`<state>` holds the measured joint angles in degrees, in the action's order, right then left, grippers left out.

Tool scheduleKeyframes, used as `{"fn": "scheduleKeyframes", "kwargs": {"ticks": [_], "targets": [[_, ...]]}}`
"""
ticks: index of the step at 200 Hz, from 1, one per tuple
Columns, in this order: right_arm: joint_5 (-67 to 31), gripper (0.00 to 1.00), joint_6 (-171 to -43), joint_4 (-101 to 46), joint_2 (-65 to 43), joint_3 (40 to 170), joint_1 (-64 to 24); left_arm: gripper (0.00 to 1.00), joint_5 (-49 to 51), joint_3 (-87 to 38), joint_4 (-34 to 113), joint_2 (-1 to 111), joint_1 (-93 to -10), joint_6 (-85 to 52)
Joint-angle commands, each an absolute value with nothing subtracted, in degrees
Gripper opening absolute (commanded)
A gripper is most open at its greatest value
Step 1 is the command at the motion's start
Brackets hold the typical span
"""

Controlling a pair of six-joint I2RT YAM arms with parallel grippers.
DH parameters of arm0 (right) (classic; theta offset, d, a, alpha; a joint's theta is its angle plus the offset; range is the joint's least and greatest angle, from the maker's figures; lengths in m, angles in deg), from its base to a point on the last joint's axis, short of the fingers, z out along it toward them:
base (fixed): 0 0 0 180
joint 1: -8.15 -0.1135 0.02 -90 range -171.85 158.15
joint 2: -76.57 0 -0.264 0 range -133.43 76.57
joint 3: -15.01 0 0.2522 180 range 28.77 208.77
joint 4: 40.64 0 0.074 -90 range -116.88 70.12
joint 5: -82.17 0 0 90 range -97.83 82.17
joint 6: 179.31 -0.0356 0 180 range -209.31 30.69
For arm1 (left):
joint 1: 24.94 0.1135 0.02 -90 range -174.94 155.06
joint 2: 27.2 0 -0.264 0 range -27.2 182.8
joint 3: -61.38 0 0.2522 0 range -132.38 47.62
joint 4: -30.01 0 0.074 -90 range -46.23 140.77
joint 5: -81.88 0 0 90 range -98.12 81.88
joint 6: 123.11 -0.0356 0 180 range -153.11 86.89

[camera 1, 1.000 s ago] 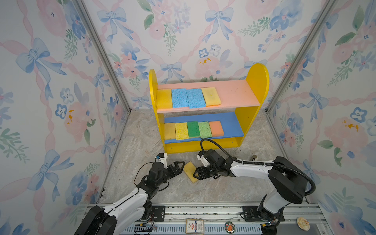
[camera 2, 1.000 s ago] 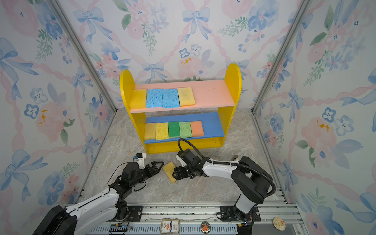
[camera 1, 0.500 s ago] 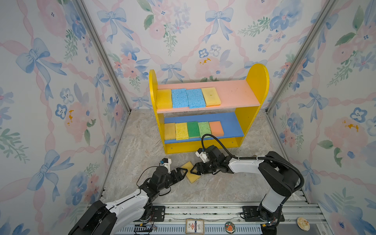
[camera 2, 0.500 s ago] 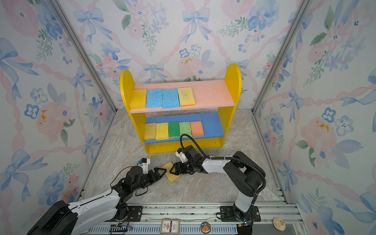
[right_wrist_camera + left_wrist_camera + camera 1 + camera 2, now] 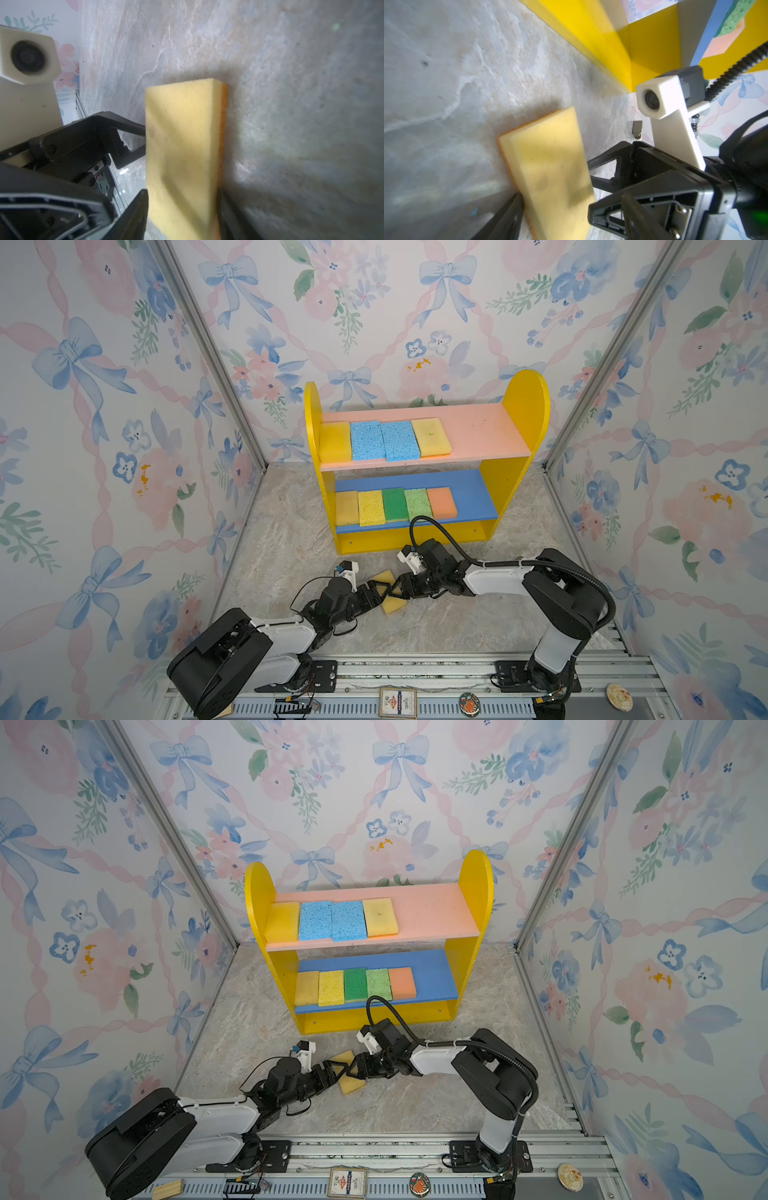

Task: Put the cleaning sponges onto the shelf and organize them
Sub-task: 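Close the right gripper on the pale yellow sponge while the left gripper steadies it, then lift the sponge upright with the right gripper while the left gripper withdraws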

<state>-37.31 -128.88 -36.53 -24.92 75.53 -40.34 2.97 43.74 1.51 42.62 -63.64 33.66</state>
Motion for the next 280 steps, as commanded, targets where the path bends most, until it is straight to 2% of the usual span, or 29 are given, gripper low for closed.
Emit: {"fn": "scheduleKeyframes", "kwargs": {"ticks": [1,29,62,114,170,193,207,223,238,251,280], "targets": [[-35.0,0.47,-128.8,-32.4,-25.6,75.6,-41.4,0.75,3.6,43.9,-0.1,41.9,-64.4,34.7],[-31.9,0.29,-128.1,-28.8,-24.0,76.0,-41.2,0.75,3.1,45.2,-0.1,39.1,-64.4,35.3],[-30.0,0.17,-127.5,-26.8,-21.7,76.0,-41.2,0.76,3.6,46.0,-0.1,38.1,-64.4,35.6],[-29.7,0.13,-126.8,-23.2,-14.7,76.0,-40.6,0.85,4.6,47.8,1.0,32.2,-62.4,36.3],[-31.7,0.13,-125.5,-19.4,-11.2,79.4,-41.5,0.85,6.0,44.7,1.0,31.7,-62.6,35.9],[-31.5,0.13,-123.3,-18.7,-11.1,80.8,-43.1,0.73,5.6,43.4,0.9,31.5,-62.6,35.7],[-31.2,0.13,-123.2,-18.4,-10.8,81.1,-43.5,0.56,5.8,42.8,0.9,31.9,-62.6,35.7],[-31.1,0.14,-123.2,-18.2,-10.2,81.2,-43.5,0.41,6.0,42.6,0.7,32.7,-62.6,35.6],[-30.1,0.23,-123.0,-17.0,-9.6,81.2,-43.4,0.27,5.9,43.0,0.6,32.8,-62.5,35.8],[-29.3,0.34,-122.9,-15.3,-8.6,81.1,-42.7,0.22,5.6,43.4,0.6,32.3,-62.3,36.1],[-29.4,0.52,-122.9,-11.7,-2.5,78.9,-39.3,0.21,6.6,44.1,0.6,29.0,-60.9,36.6]]}}
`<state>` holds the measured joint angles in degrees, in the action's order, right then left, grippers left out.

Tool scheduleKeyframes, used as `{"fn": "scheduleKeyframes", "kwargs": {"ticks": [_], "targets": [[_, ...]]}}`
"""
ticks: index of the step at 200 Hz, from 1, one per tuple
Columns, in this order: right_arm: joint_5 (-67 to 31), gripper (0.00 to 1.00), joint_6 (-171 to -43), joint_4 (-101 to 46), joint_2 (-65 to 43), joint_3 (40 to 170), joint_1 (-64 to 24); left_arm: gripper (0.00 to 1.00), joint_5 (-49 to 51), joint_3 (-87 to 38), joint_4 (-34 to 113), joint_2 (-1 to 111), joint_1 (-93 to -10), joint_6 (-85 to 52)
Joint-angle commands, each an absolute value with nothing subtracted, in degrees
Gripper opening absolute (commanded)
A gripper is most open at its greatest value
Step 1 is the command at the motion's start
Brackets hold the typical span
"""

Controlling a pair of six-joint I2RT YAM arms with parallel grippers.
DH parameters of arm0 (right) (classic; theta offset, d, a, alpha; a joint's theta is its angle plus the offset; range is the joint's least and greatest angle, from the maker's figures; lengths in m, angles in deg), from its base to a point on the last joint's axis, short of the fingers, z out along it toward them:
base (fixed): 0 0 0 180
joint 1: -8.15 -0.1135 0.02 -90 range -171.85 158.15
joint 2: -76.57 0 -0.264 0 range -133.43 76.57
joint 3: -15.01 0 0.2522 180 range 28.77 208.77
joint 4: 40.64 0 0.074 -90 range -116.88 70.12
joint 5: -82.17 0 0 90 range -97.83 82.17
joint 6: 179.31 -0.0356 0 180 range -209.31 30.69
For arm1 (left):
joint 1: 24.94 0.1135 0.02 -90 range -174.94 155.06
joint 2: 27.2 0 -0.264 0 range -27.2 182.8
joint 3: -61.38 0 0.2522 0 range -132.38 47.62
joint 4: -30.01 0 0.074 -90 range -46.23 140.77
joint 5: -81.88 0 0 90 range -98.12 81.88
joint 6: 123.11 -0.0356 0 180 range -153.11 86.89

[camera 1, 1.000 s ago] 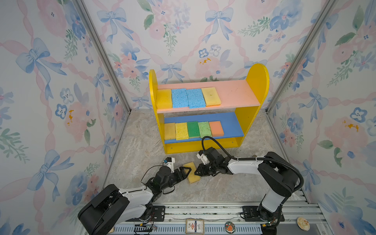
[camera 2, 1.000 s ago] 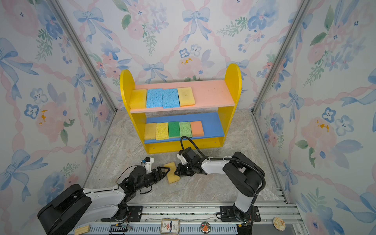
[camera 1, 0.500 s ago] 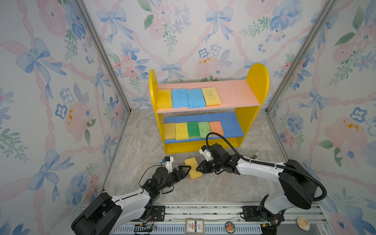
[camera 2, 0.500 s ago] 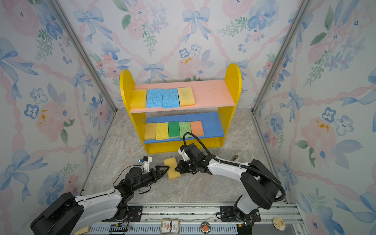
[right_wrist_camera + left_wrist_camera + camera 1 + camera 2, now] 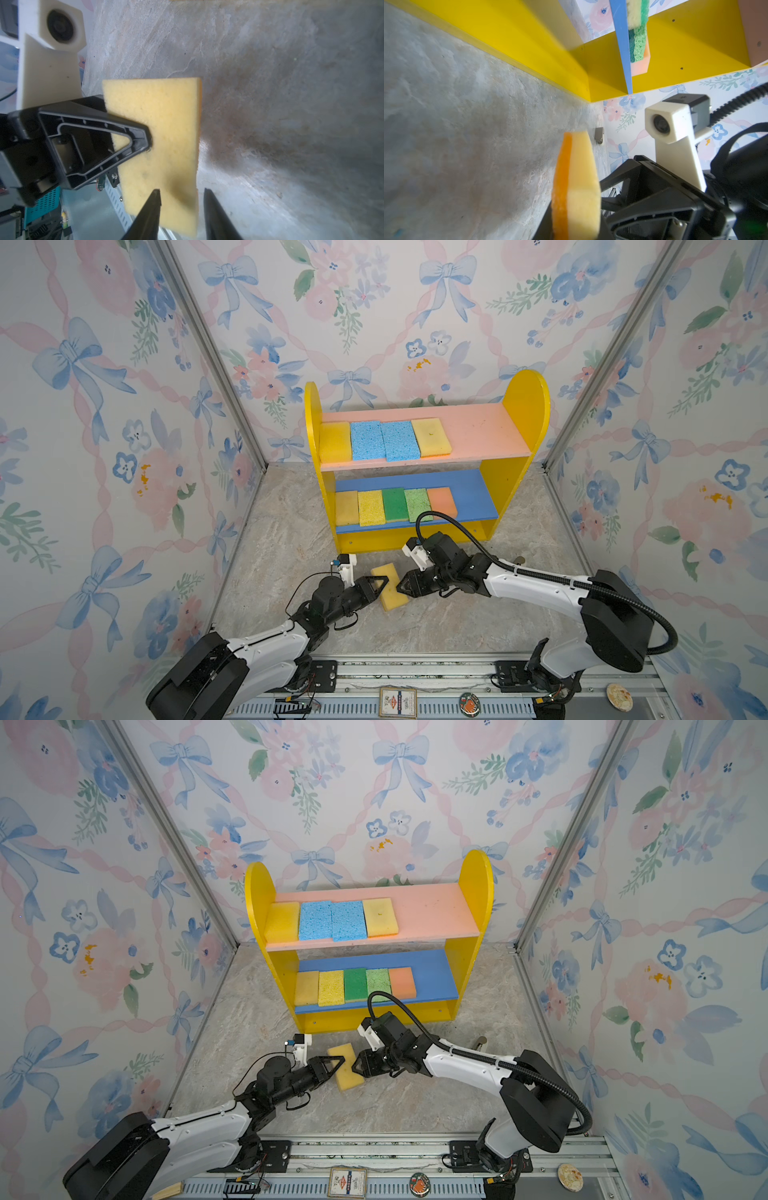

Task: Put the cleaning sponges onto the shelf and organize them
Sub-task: 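Lift the sponge upright with the right gripper while the left gripper withdraws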

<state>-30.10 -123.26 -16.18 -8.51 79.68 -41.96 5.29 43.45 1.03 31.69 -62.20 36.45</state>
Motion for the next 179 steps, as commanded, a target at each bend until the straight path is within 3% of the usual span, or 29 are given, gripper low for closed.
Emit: {"fn": "scheduleKeyframes", "kwargs": {"ticks": [1,30,70,101,179], "targets": [[-29.5,0.53,-122.9,-11.6,-2.1,78.7,-39.1,0.21,6.7,44.1,0.6,28.9,-60.8,36.6],[-33.0,0.79,-123.4,-9.5,7.1,76.4,-34.5,0.20,10.1,43.8,0.6,24.2,-57.6,39.9],[-38.7,1.00,-123.7,-6.3,17.7,78.4,-32.3,0.21,14.5,40.2,0.5,18.9,-54.9,47.7],[-41.5,0.97,-124.7,-5.1,20.2,81.8,-32.4,0.25,17.0,35.1,0.6,18.8,-54.9,50.9],[-42.7,0.97,-129.6,-9.6,17.1,85.1,-37.1,0.22,19.3,26.7,0.6,22.5,-55.8,52.2]]}}
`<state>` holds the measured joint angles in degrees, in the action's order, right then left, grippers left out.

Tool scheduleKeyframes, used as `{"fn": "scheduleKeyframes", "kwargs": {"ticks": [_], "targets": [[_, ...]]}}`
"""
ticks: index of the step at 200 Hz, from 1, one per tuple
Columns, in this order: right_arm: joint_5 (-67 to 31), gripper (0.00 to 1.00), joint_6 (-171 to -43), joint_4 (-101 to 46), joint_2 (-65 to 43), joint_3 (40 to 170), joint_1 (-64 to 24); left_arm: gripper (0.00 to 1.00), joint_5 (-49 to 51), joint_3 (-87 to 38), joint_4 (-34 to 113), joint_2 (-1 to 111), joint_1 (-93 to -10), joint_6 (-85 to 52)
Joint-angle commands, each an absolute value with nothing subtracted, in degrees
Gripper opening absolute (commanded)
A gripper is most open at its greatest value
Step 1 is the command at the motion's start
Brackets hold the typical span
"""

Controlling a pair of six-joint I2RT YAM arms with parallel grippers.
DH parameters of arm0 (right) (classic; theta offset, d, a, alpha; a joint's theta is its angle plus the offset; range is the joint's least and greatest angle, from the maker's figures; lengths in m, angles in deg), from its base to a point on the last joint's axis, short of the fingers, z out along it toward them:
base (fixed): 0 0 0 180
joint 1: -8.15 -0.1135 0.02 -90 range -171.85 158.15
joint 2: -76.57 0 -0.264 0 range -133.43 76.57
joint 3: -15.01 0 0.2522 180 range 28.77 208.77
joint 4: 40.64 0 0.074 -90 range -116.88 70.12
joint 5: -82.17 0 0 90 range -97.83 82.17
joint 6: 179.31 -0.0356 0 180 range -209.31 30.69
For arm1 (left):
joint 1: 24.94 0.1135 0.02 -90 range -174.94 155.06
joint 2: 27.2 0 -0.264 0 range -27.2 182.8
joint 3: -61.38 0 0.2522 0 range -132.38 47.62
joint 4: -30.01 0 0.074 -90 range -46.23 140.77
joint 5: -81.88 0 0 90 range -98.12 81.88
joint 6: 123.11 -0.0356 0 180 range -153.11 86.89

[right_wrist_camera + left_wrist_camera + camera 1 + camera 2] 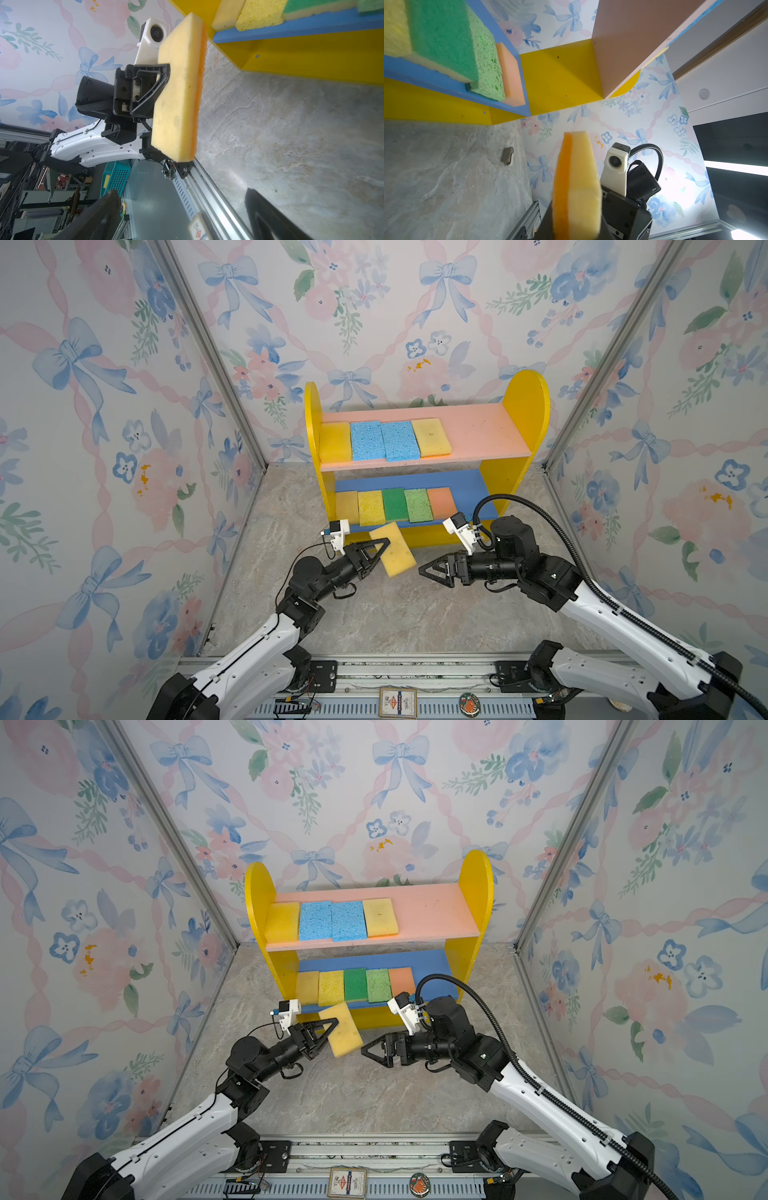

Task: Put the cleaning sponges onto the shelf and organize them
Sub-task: 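Lift the sponge upright with the right gripper while the left gripper withdraws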

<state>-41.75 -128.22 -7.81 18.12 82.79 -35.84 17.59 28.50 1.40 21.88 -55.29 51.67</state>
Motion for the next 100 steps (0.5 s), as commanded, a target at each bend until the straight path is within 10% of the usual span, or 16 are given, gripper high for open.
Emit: {"fn": "scheduleKeyframes", "kwargs": {"ticks": [1,100], "targets": [[-42.7,0.97,-129.6,-9.7,17.1,85.1,-37.1,0.22,19.2,26.7,0.6,22.5,-55.8,52.2],[-44.1,0.78,-134.2,-18.0,14.1,84.0,-37.6,0.22,17.2,26.0,-0.3,22.5,-59.2,52.1]]}}
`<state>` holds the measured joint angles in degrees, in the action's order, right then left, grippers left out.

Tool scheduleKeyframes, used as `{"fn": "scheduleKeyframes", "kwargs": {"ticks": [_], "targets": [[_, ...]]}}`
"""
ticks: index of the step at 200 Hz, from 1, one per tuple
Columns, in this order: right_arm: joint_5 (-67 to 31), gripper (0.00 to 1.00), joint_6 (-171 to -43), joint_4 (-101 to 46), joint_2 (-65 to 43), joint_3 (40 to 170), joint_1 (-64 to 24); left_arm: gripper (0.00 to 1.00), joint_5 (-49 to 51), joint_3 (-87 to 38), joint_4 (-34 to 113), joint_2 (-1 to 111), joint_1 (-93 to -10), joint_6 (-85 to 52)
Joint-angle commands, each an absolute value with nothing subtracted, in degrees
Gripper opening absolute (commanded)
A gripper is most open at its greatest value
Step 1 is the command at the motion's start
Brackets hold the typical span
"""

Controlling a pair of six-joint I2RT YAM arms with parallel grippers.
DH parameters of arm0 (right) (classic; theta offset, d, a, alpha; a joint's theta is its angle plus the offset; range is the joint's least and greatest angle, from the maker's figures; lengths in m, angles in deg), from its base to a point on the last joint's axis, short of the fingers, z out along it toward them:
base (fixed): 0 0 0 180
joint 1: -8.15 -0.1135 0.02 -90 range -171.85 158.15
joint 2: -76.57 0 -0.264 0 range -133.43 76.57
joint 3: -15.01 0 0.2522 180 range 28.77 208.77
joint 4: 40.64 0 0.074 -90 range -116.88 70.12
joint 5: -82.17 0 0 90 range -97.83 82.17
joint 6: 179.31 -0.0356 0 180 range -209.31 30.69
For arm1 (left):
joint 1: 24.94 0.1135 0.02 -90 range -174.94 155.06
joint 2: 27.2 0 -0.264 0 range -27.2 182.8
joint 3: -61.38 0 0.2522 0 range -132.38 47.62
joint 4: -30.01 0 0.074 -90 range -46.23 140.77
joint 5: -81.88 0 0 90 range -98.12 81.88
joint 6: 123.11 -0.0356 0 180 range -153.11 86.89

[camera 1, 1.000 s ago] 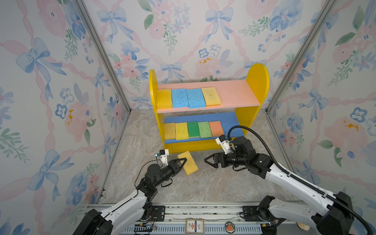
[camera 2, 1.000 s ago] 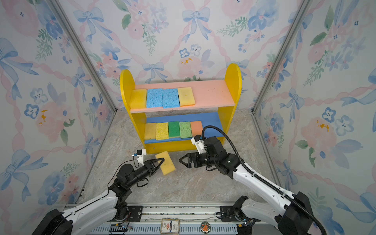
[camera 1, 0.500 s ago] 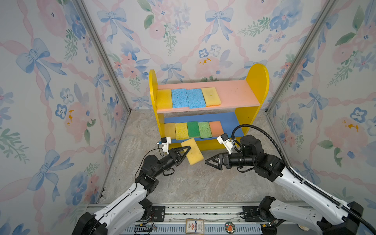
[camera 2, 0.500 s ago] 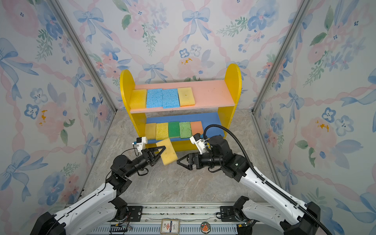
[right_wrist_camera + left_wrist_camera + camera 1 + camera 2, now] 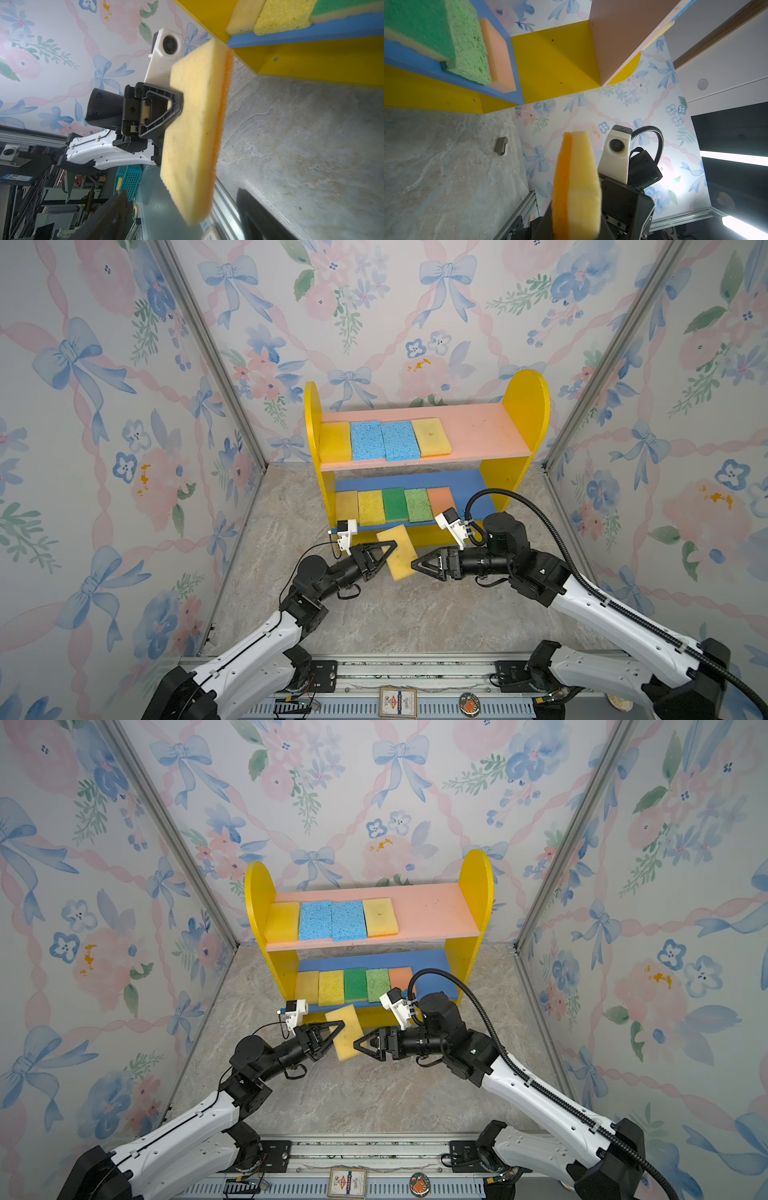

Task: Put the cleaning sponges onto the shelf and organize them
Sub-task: 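Lift the sponge upright with the right gripper while the left gripper withdraws, then raise the sponge with the right gripper up to the pink top shelf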

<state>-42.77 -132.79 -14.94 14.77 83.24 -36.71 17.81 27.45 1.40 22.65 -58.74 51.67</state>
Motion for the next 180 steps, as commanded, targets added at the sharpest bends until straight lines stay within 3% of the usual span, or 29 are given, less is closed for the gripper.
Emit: {"fn": "scheduleKeyframes", "kwargs": {"ticks": [1,38,71,94,135,180], "targets": [[-44.0,0.78,-134.2,-18.0,14.0,84.1,-37.6,0.22,17.2,26.0,-0.3,22.5,-59.1,52.1],[-44.0,0.62,-134.7,-18.3,13.7,83.5,-38.2,0.22,16.9,26.3,-0.5,22.3,-59.2,51.9],[-43.8,0.56,-135.4,-18.6,14.0,82.9,-38.3,0.22,16.8,26.2,-0.5,22.4,-59.2,51.8],[-43.1,0.55,-135.3,-17.6,13.9,82.7,-38.3,0.22,16.8,26.0,-0.6,21.9,-59.3,51.8],[-41.5,0.63,-135.4,-15.7,13.0,82.8,-37.9,0.22,16.8,25.9,-0.6,21.5,-59.3,51.8],[-41.8,0.54,-135.9,-16.5,12.5,82.0,-37.8,0.22,16.7,25.9,-0.6,21.6,-59.3,51.8]]}}
